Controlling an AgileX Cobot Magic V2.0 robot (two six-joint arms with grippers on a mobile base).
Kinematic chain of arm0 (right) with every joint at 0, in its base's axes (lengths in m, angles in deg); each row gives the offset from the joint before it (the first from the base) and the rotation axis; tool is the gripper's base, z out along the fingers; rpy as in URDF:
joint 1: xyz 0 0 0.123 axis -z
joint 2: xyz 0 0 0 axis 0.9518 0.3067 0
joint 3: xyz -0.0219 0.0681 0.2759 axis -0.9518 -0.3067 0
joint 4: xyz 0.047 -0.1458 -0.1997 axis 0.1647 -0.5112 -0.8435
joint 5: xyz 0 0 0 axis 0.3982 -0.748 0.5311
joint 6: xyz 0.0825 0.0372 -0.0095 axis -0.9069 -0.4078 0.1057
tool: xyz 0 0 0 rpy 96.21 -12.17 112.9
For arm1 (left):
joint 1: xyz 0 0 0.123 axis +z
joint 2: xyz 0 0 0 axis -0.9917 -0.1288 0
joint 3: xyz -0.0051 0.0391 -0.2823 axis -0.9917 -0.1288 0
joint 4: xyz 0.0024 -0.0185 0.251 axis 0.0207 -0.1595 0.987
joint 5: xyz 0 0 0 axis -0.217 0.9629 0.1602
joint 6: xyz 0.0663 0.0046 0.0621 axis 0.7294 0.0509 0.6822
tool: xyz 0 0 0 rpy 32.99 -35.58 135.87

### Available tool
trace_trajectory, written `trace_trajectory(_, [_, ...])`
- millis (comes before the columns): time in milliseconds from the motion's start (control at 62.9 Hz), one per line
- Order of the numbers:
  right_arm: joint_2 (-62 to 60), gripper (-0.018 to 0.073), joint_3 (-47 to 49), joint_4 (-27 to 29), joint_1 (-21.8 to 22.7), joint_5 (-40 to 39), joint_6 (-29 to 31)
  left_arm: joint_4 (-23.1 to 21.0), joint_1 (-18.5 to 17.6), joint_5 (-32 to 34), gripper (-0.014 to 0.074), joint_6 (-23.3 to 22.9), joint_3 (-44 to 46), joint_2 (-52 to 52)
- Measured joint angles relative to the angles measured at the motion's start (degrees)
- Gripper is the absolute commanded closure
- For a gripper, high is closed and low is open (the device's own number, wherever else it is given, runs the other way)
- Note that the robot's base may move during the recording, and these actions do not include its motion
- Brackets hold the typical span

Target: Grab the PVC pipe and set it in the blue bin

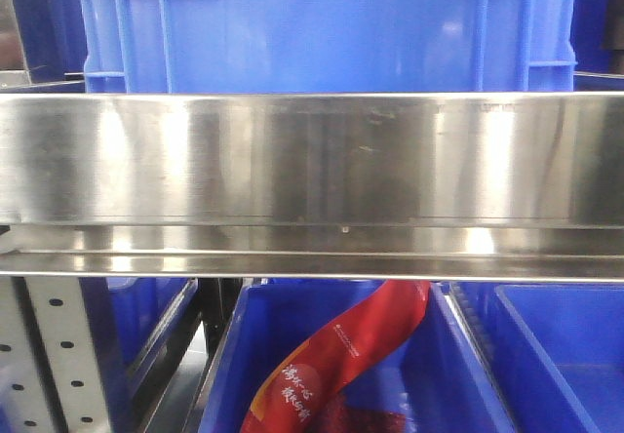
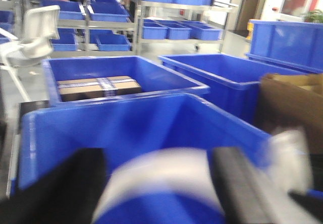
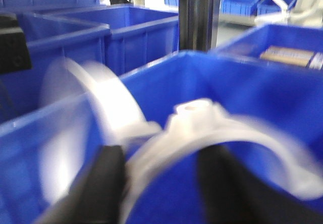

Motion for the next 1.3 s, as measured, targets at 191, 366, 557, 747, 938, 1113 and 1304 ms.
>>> trace_trajectory(191, [0.0, 0.0191, 0.0, 0.0, 0.0, 2.1, 0.0, 0.0, -0.1, -0.1, 0.0155, 0.0, 0.0, 0.0])
trace_trajectory(366, [-1.4, 0.0299, 0.0, 0.0, 0.0, 2.6, 0.0, 0.0, -0.1, -0.1, 0.0162, 0.0, 0.0, 0.0])
trace_trajectory(557, [-5.7, 0.0601, 0.0, 0.0, 0.0, 2.8, 0.0, 0.0, -0.1, -1.0, 0.0463, 0.0, 0.0, 2.2])
trace_trajectory(747, [-10.2, 0.0727, 0.0, 0.1, 0.0, 8.4, 0.0, 0.0, -1.2, -4.8, 0.0707, 0.0, 0.0, 7.3])
trace_trajectory(938, [-12.4, 0.0727, 0.1, 0.1, 0.0, 9.7, 0.0, 0.0, -1.3, -5.3, 0.0707, 0.0, 0.4, 10.3])
trace_trajectory(1113, [-15.6, 0.0727, 0.1, 0.8, 0.0, 13.7, 0.0, 0.0, -1.3, -9.6, 0.0707, 0.0, 0.4, 13.2])
trace_trajectory(1304, [-26.4, 0.0727, 0.7, 1.2, 0.0, 22.1, 0.0, 0.9, -1.3, -16.8, 0.0707, 0.0, 0.4, 22.0])
